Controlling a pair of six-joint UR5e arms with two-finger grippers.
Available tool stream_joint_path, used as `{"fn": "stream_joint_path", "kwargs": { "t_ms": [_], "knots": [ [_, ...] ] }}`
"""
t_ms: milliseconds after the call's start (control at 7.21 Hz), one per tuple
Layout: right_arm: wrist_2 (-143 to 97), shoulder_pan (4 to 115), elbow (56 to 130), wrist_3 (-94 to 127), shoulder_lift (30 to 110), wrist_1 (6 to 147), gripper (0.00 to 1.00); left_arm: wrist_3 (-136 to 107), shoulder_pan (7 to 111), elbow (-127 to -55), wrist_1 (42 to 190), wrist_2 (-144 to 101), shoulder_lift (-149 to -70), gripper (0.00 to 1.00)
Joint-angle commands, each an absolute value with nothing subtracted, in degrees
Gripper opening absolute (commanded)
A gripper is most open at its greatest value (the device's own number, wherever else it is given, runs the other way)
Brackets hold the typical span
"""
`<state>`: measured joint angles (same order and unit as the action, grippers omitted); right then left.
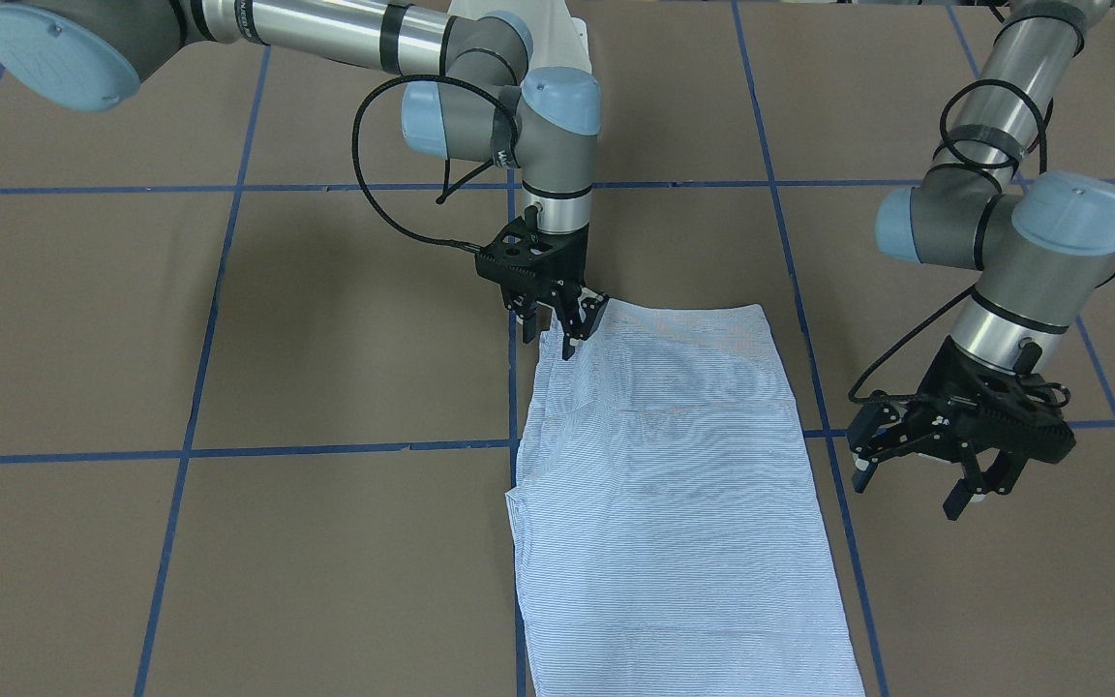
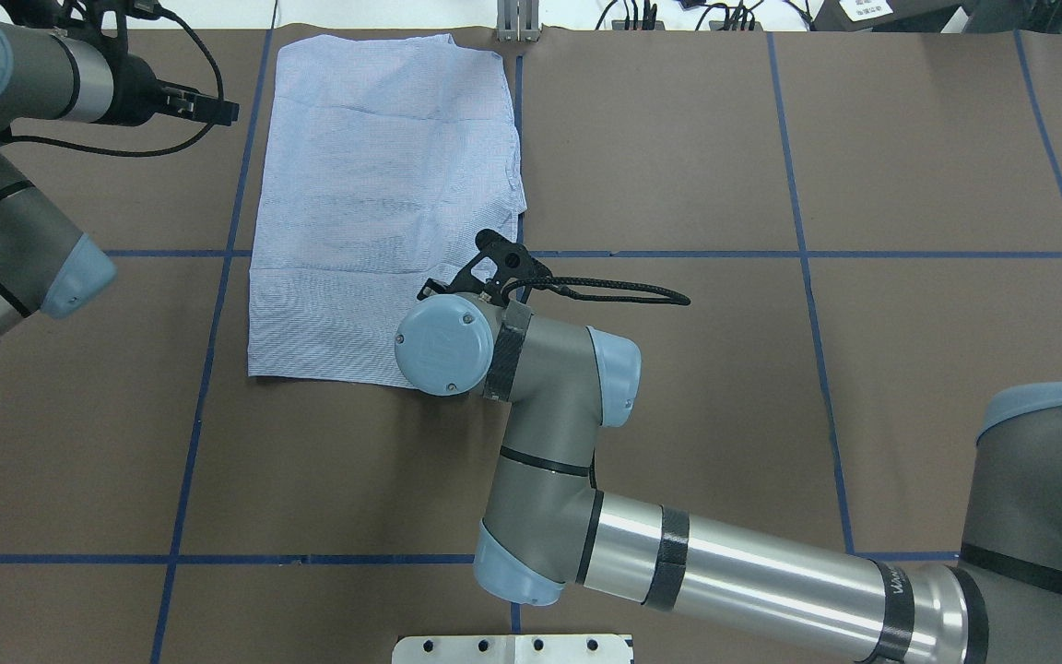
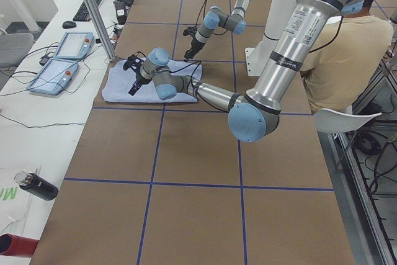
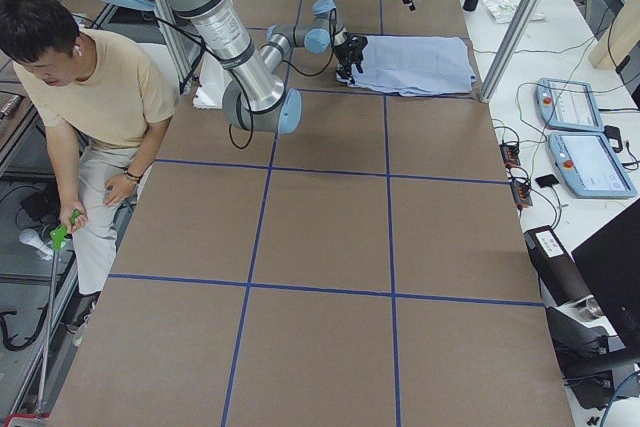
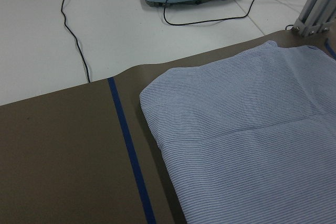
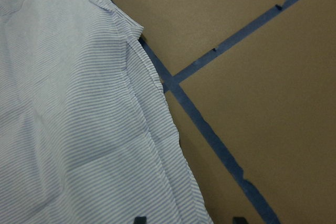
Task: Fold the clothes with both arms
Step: 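Grasp the shirt edge with the right gripper and pull it toward the robot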
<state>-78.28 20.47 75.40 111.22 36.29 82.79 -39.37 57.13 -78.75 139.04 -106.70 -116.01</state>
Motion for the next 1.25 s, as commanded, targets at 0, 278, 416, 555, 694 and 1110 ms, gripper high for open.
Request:
{"fn": "stream_joint_path", "kwargs": {
  "t_ms": [0,278,416,555,694,1110],
  "knots": [
    [-78.1,19.3,74.3,112.6,35.8,82.9,0.62,-39.4,57.1,-78.7,139.0,-106.7,-116.0,1.0],
    [-78.1,18.9,74.2,112.9,35.9,83.0,0.6,-39.4,57.1,-78.6,139.0,-106.7,-116.0,1.0],
    [-78.0,18.7,74.2,112.9,35.9,83.1,0.6,-39.4,57.1,-78.6,139.1,-106.7,-116.0,1.0],
    [-78.1,18.6,74.2,112.7,35.9,83.3,0.6,-39.4,57.0,-78.6,139.1,-106.7,-115.9,1.0],
    [-78.1,18.6,74.3,112.6,36.0,83.5,0.6,-39.5,57.0,-78.6,139.1,-106.7,-116.0,1.0],
    [-78.0,18.5,74.3,112.8,36.1,83.5,0.34,-39.5,57.0,-78.6,139.1,-106.7,-115.9,1.0]
  ]
}}
